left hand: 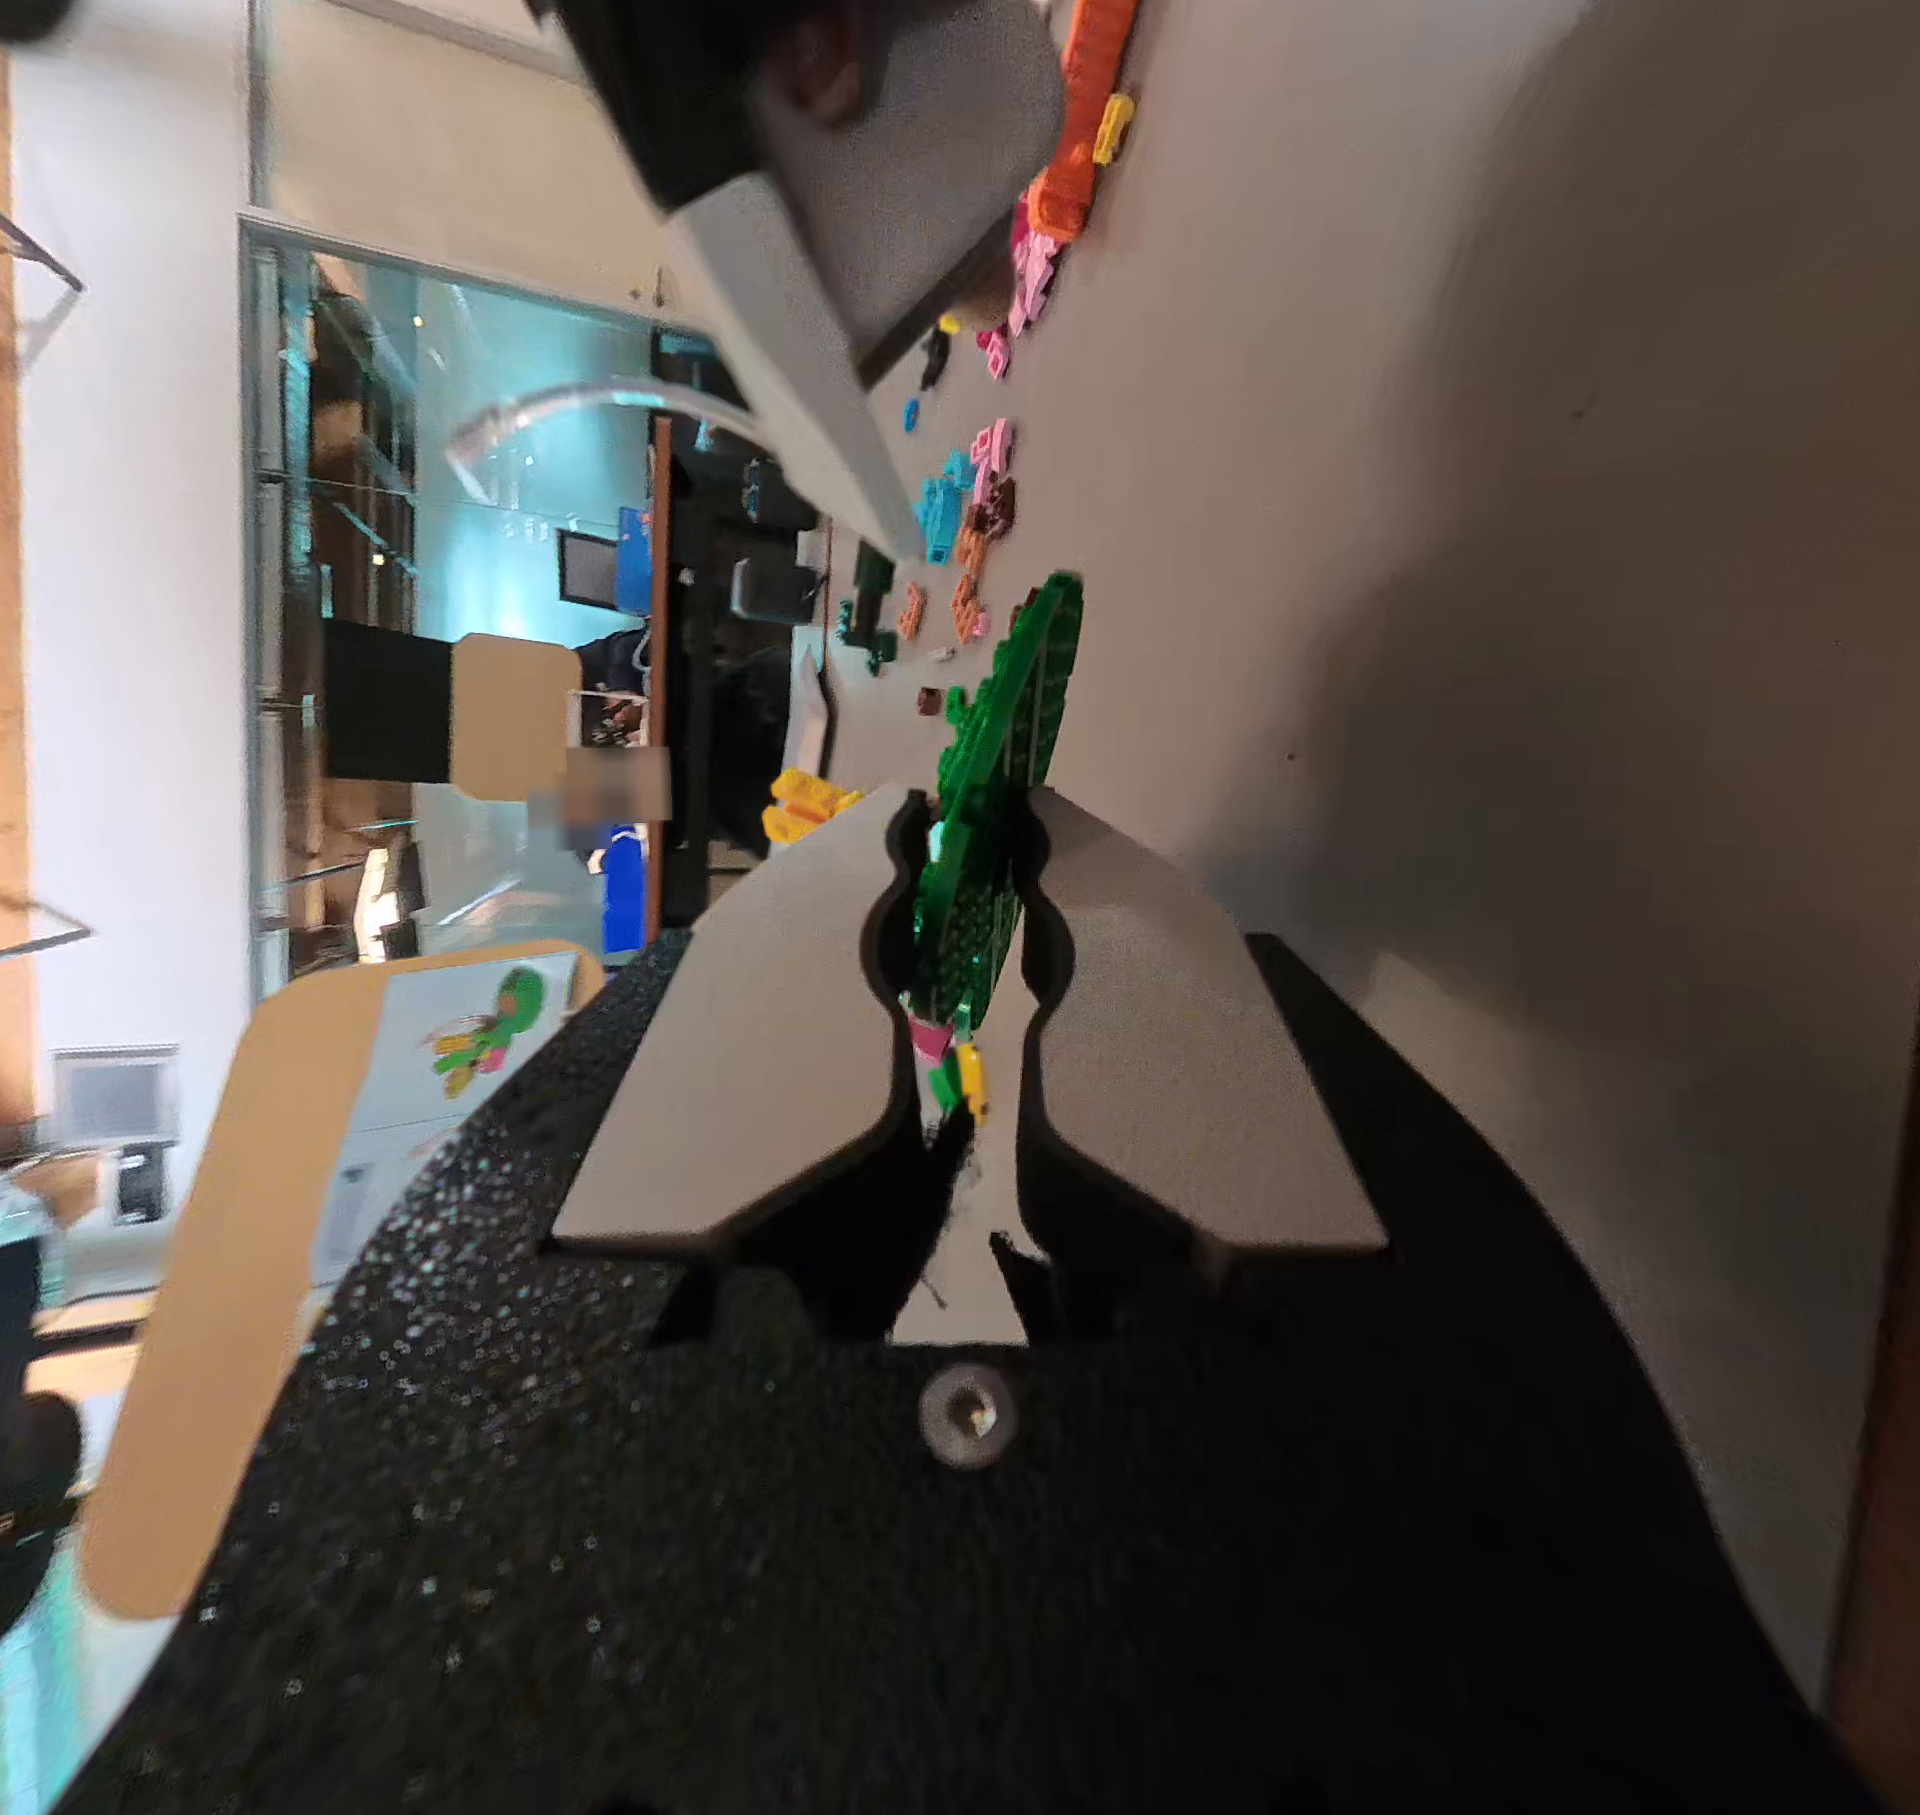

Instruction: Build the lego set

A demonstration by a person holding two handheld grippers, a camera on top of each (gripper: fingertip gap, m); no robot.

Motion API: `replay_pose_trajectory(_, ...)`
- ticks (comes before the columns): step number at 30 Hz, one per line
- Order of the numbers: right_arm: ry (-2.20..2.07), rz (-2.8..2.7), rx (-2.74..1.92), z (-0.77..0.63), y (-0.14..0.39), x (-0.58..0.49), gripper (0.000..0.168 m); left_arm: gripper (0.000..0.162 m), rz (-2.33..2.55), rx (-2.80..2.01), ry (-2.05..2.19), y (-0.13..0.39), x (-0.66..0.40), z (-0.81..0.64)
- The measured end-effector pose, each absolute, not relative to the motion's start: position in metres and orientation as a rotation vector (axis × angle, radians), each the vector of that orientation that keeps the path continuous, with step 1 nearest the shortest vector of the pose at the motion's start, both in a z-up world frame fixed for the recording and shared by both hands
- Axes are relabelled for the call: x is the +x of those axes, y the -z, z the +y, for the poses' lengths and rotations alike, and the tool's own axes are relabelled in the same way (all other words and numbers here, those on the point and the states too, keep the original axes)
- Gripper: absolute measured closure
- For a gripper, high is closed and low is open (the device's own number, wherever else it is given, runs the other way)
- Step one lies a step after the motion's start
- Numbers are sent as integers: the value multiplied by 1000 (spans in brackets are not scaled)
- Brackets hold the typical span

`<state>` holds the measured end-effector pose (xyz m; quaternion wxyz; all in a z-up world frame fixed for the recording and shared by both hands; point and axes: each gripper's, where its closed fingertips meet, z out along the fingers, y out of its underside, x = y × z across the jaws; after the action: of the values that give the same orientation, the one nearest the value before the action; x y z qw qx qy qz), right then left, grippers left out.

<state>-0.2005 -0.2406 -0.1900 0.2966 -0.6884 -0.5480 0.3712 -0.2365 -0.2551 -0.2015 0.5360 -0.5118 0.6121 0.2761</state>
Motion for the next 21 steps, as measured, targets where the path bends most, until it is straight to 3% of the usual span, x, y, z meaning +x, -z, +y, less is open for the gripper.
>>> replay_pose_trajectory(5,-1213,-1281,-2033,-243,193,-212,163,147,1490,-1191,-817,209,-228,-256)
replay_pose_trajectory(21,-1247,-1184,-2263,-243,222,-229,163,147,1586,-1237,-919,225,-222,-259)
